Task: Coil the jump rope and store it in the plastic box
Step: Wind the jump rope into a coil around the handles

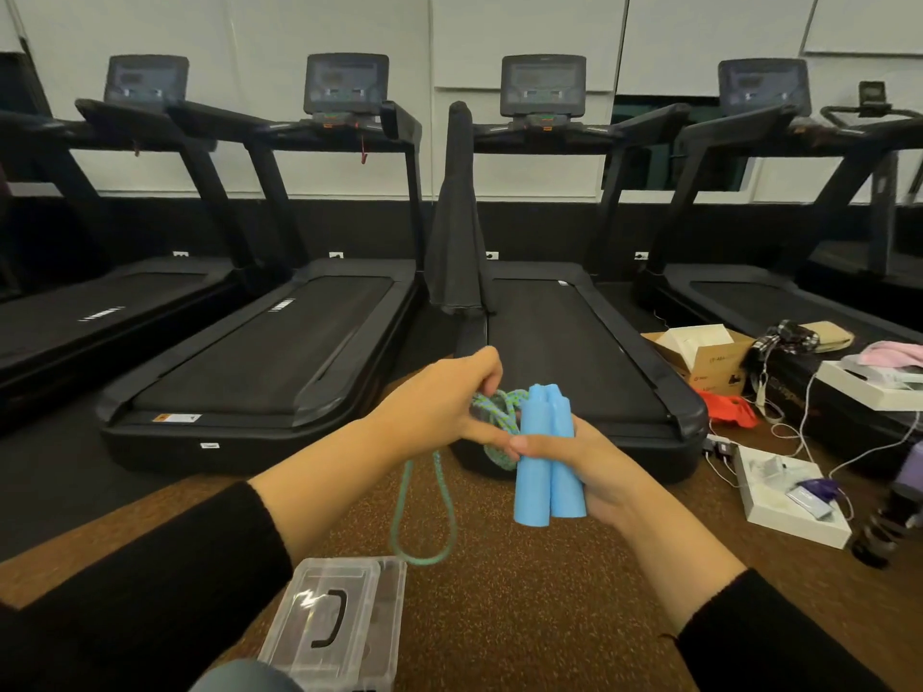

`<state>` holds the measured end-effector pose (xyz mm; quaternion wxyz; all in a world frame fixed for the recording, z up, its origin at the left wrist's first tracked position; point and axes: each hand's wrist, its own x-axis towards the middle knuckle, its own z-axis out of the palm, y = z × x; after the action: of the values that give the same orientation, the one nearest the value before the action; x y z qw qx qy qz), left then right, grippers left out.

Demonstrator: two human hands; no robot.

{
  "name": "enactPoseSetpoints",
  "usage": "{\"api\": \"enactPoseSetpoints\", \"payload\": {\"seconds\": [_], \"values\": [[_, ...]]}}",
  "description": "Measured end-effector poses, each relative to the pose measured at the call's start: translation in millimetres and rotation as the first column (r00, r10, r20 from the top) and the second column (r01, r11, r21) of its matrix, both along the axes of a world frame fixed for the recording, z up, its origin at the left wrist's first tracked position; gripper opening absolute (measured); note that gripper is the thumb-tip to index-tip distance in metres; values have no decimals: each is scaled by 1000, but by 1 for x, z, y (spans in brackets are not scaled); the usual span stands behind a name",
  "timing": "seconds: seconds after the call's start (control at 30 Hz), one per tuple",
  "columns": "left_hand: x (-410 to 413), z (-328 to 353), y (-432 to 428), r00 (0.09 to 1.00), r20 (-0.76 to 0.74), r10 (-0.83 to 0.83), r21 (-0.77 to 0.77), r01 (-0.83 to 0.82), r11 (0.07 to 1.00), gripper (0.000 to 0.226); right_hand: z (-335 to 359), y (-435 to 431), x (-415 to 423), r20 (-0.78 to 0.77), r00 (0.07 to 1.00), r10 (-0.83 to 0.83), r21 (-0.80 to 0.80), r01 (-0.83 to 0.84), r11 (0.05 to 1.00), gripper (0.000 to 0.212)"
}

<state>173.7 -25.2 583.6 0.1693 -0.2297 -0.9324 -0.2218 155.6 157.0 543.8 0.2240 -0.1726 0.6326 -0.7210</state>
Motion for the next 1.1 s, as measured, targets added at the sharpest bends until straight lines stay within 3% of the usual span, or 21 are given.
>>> {"api": "enactPoseSetpoints", "payload": {"seconds": [0.2, 0.27, 0.33, 0.43, 0.53, 0.67, 0.77, 0.83, 0.9, 1.1], "values": [[-7, 1, 3, 999, 31, 27, -41, -25, 999, 72, 3, 2, 10, -34, 990, 140, 45, -138, 989, 36], [-10, 0, 4, 992, 129, -6, -30, 10, 1000, 69, 4, 2, 13, -18, 987, 161, 34, -160, 987, 35], [-13, -2, 4, 959, 268, -96, 49, 86, 995, 61, 2, 2, 14, -6, 986, 166, 18, -166, 986, 43], [-17, -2, 2, 909, 350, -224, 226, 150, 962, 42, -2, 3, 15, 18, 991, 136, -52, -135, 989, 57], [-21, -1, -1, 878, 346, -331, 423, 169, 890, 23, -7, 3, 14, 72, 994, 86, -153, -74, 985, 62], [-20, -8, 1, 867, 344, -361, 503, 154, 850, 21, -11, 1, 11, 155, 987, 33, -283, 13, 959, 84], [-21, -16, 8, 862, 385, -329, 553, 70, 830, 18, -8, 1, 13, 162, 987, 13, -254, 29, 967, 69], [-22, -18, 12, 907, 345, -242, 480, 50, 876, 18, -5, 0, 16, 144, 990, -3, -198, 32, 980, 55], [-21, -19, 17, 952, 250, -179, 406, 65, 912, 18, -4, 0, 18, 141, 990, -19, -168, 42, 985, 55], [-19, -20, 27, 996, 63, -68, 458, 32, 889, 10, -5, -1, 21, 148, 988, -51, -156, 74, 985, 56]]}}
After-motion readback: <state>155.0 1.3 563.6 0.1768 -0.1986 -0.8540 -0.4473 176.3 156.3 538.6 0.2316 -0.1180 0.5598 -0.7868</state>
